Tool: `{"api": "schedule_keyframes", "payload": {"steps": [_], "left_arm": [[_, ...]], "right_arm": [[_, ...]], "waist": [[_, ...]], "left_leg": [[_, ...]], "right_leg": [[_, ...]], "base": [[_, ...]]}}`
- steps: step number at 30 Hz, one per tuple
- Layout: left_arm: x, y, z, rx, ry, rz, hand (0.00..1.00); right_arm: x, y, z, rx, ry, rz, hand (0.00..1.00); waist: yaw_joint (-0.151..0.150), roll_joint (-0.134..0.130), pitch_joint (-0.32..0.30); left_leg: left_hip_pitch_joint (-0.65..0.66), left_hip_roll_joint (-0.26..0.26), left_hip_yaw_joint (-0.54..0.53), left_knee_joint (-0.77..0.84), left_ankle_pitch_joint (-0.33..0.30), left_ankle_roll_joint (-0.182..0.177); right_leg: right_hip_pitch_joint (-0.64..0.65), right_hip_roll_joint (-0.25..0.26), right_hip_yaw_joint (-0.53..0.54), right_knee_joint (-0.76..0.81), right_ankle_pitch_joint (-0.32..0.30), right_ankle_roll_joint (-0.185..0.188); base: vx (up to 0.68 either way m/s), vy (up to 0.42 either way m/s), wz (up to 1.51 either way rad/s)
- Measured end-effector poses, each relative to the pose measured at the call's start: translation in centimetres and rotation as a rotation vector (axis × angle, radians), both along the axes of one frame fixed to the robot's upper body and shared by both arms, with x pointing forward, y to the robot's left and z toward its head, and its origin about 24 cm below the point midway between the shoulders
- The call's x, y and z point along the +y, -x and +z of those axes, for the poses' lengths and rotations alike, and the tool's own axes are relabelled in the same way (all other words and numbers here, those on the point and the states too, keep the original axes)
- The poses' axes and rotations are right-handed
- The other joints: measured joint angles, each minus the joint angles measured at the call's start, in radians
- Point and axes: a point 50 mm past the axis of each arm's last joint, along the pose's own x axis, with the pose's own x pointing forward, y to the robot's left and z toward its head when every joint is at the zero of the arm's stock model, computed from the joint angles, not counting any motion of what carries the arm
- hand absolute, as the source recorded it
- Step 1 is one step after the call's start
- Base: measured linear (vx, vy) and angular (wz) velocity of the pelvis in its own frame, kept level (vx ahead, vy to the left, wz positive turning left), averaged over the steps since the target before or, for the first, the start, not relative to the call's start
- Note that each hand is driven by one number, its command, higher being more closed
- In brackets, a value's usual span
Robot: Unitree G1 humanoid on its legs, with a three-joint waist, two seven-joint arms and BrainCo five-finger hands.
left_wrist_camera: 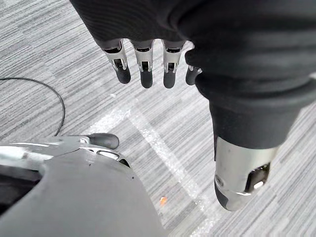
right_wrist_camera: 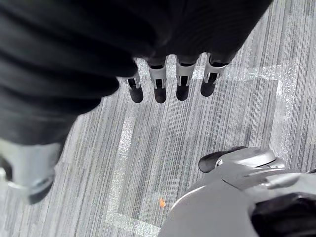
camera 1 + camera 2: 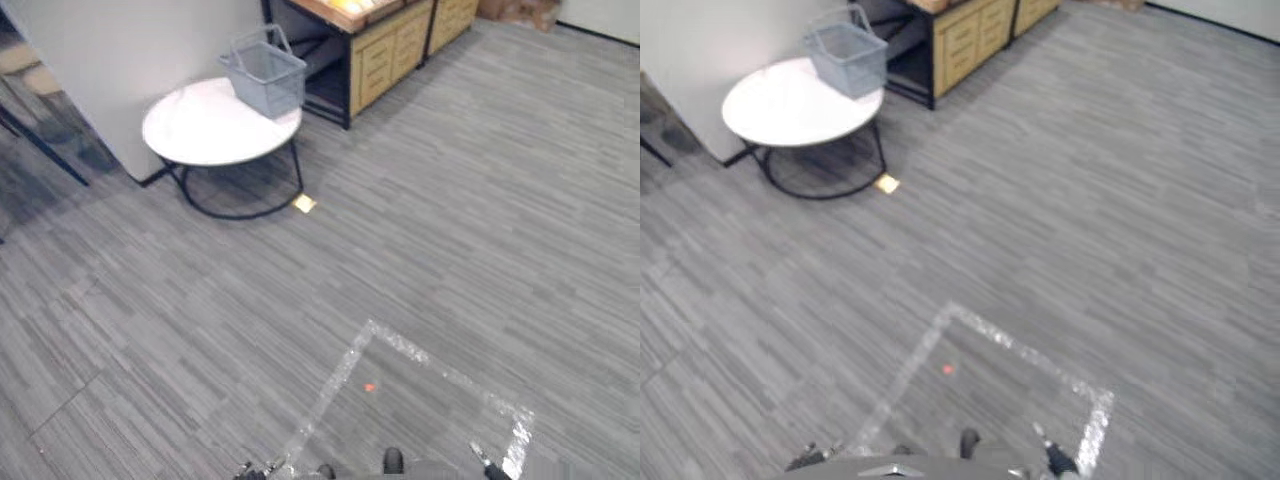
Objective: Pick vegetable in the basket
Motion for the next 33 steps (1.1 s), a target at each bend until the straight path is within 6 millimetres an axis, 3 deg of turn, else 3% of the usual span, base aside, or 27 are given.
{"api": "schedule_keyframes", "payload": {"steps": [2, 3, 4, 6, 8, 10, 13, 15, 17, 18, 19, 21, 23, 24, 25, 26, 27, 28, 30, 31, 33], "left_arm": [[0.3, -0.8, 0.3, -0.036, -0.009, 0.009, 0.0], [0.2, -1.1, 0.3, -0.055, -0.004, 0.038, 0.0], [0.2, -1.2, 0.4, -0.076, 0.006, 0.09, 0.0], [-0.1, -1.0, 0.3, -0.088, 0.023, 0.156, 0.0], [-0.1, -0.9, 0.3, -0.098, 0.031, 0.19, 0.0], [-0.2, -0.9, 0.3, -0.103, 0.036, 0.2, 0.0], [-1.1, -0.6, 0.1, -0.096, 0.056, 0.208, 0.0], [-1.2, 0.0, 0.1, -0.089, 0.054, 0.237, 0.0], [-1.3, 0.4, 0.0, -0.08, 0.057, 0.255, 0.0], [-1.3, 0.8, 0.0, -0.071, 0.057, 0.259, 0.0], [-0.9, 1.4, 0.0, -0.059, 0.044, 0.256, 0.0], [-0.1, 1.4, 0.2, -0.062, 0.019, 0.245, 0.0], [0.2, 1.5, 0.1, -0.051, 0.015, 0.234, 0.0], [0.3, 1.3, 0.1, -0.042, 0.014, 0.213, 0.0], [0.4, 1.3, 0.1, -0.03, 0.011, 0.186, 0.0], [0.4, 1.4, 0.1, -0.024, 0.006, 0.165, 0.0], [0.7, 1.5, 0.2, -0.011, -0.007, 0.111, 0.0], [0.7, 1.1, 0.2, -0.013, -0.012, 0.067, 0.0], [0.8, 0.1, 0.3, -0.032, -0.016, 0.039, 0.0], [0.9, -0.4, 0.4, -0.041, -0.024, 0.02, 0.0], [0.5, -2.5, 0.7, -0.095, -0.024, 0.009, 0.0]], "right_arm": [[0.1, 0.1, 0.0, 0.001, 0.001, 0.019, 0.0], [-0.1, 0.2, 0.0, 0.005, 0.007, 0.021, 0.0], [-0.6, 0.3, 0.1, 0.006, 0.021, 0.024, 0.0], [-0.6, 0.5, 0.1, 0.009, 0.024, 0.028, 0.0], [-0.6, 0.0, 0.2, -0.008, 0.031, 0.052, 0.0], [-0.8, -0.7, 0.4, -0.029, 0.042, 0.069, 0.0], [-0.8, -2.3, 0.7, -0.071, 0.05, 0.092, 0.0], [-0.6, -3.7, 1.1, -0.114, 0.067, 0.153, 0.0], [-0.3, -4.3, 1.4, -0.144, 0.07, 0.174, 0.0], [0.0, -4.9, 1.4, -0.161, 0.063, 0.177, 0.0], [0.6, -5.2, 1.4, -0.169, 0.047, 0.176, 0.0], [2.2, -5.5, 1.2, -0.179, 0.002, 0.171, 0.0], [2.5, -5.2, 1.0, -0.168, -0.012, 0.17, 0.0], [2.3, -4.6, 0.8, -0.14, -0.015, 0.156, 0.0], [2.1, -3.9, 0.6, -0.116, -0.014, 0.143, 0.0], [2.0, -3.8, 0.6, -0.118, -0.019, 0.127, 0.0], [1.9, -4.0, 0.7, -0.127, -0.01, 0.136, 0.0], [1.7, -4.1, 0.8, -0.136, -0.007, 0.141, 0.0], [1.2, -4.1, 0.9, -0.143, 0.006, 0.138, 0.0], [0.9, -4.1, 0.9, -0.146, 0.013, 0.131, 0.0], [0.1, -3.9, 1.0, -0.15, 0.026, 0.073, 0.0]], "waist": [[0.001, -0.013, 0.021], [0.002, -0.002, 0.035], [0.002, 0.021, 0.053], [0.008, 0.025, 0.064], [0.013, 0.025, 0.063], [0.021, 0.022, 0.065], [0.042, 0.021, 0.067], [0.053, 0.031, 0.065], [0.061, 0.035, 0.064], [0.069, 0.033, 0.062], [0.083, 0.011, 0.045], [0.082, -0.039, 0.012], [0.081, -0.052, 0.004], [0.078, -0.052, 0.004], [0.074, -0.052, 0.005], [0.069, -0.052, 0.005], [0.051, -0.049, 0.007], [0.039, -0.049, 0.007], [0.037, -0.049, 0.007], [0.03, -0.047, 0.008], [0.004, -0.028, 0.02]], "left_leg": [[-0.104, 0.048, 0.014, 0.268, -0.043, -0.005], [-0.18, 0.101, 0.011, 0.467, -0.04, 0.003], [-0.243, 0.158, -0.008, 0.641, -0.015, 0.043], [-0.318, 0.19, -0.063, 0.806, 0.065, 0.087], [-0.37, 0.188, -0.097, 0.863, 0.036, 0.069], [-0.416, 0.172, -0.101, 0.798, 0.001, 0.063], [-0.439, 0.126, -0.093, 0.455, 0.017, 0.057], [-0.446, 0.124, -0.1, 0.157, 0.113, 0.046], [-0.451, 0.134, -0.101, 0.059, 0.146, 0.044], [-0.457, 0.136, -0.1, 0.061, 0.208, 0.049], [-0.467, 0.109, -0.078, 0.119, 0.268, 0.074], [-0.503, 0.059, -0.042, 0.186, 0.176, 0.111], [-0.484, 0.019, -0.025, 0.216, 0.134, 0.155], [-0.439, -0.005, -0.019, 0.213, 0.091, 0.162], [-0.376, -0.023, -0.016, 0.194, 0.05, 0.164], [-0.338, -0.033, -0.016, 0.178, 0.032, 0.167], [-0.259, -0.051, -0.015, 0.151, 0.003, 0.166], [-0.183, -0.065, -0.019, 0.125, -0.017, 0.171], [-0.084, -0.082, -0.022, 0.072, -0.033, 0.167], [-0.032, -0.089, -0.027, 0.043, -0.034, 0.167], [0.07, -0.091, -0.054, -0.026, -0.038, 0.161]], "right_leg": [[0.001, -0.007, 0.001, 0.035, -0.03, -0.017], [0.015, 0.005, -0.004, 0.055, -0.05, -0.027], [0.035, 0.028, -0.013, 0.08, -0.072, -0.041], [0.063, 0.037, -0.024, 0.112, -0.104, -0.054], [0.079, 0.032, -0.026, 0.124, -0.133, -0.064], [0.093, 0.016, -0.027, 0.11, -0.131, -0.05], [0.131, -0.019, -0.027, 0.056, -0.136, -0.018], [0.167, -0.022, -0.025, 0.025, -0.157, 0.017], [0.187, -0.029, -0.015, 0.024, -0.193, 0.043], [0.211, -0.043, 0.001, 0.026, -0.23, 0.064], [0.222, -0.094, 0.015, 0.022, -0.257, 0.063], [0.18, -0.15, 0.069, 0.061, -0.214, 0.055], [0.138, -0.183, 0.129, 0.179, -0.149, 0.071], [0.092, -0.195, 0.145, 0.329, -0.084, 0.094], [0.032, -0.204, 0.15, 0.51, 0.04, 0.122], [0.003, -0.211, 0.148, 0.594, 0.127, 0.151], [-0.056, -0.219, 0.137, 0.77, 0.179, 0.177], [-0.114, -0.224, 0.106, 0.918, 0.169, 0.172], [-0.185, -0.225, 0.046, 1.017, 0.136, 0.136], [-0.216, -0.226, 0.003, 1.03, 0.09, 0.125], [-0.299, -0.225, -0.127, 0.927, -0.019, 0.062]], "base": [[-0.02, -0.169, -0.02], [0.0, -0.123, 0.04], [0.01, -0.101, 0.06], [0.05, -0.042, 0.13], [0.12, -0.033, 0.14], [0.2, 0.02, 0.15], [0.2, 0.08, -0.01], [0.37, 0.19, -0.01], [0.36, 0.241, -0.16], [0.44, 0.357, -0.34], [0.58, 0.435, -0.34], [0.57, 0.345, -0.16], [0.66, 0.388, 0.07], [0.68, 0.39, 0.08], [0.54, 0.302, 0.05], [0.51, 0.288, 0.01], [0.5, 0.252, 0.03], [0.5, 0.231, 0.02], [0.45, 0.147, 0.02], [0.49, 0.112, 0.2], [0.49, 0.054, 0.37]]}}
